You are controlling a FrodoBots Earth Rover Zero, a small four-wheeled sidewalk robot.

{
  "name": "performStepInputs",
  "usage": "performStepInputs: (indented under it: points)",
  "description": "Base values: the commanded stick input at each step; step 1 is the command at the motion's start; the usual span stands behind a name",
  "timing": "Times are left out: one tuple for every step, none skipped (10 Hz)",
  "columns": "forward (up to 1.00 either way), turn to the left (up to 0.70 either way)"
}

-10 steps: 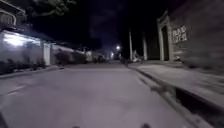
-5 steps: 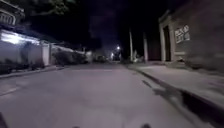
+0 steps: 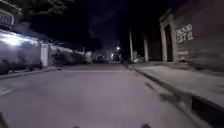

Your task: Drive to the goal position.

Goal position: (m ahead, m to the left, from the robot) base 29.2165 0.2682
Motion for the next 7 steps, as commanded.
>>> performStepInputs:
  points:
    - [0.50, 0.00]
    - [0.50, 0.00]
    - [0.50, 0.00]
    - [0.50, 0.00]
    - [0.50, 0.00]
    - [0.50, 0.00]
    - [0.50, 0.00]
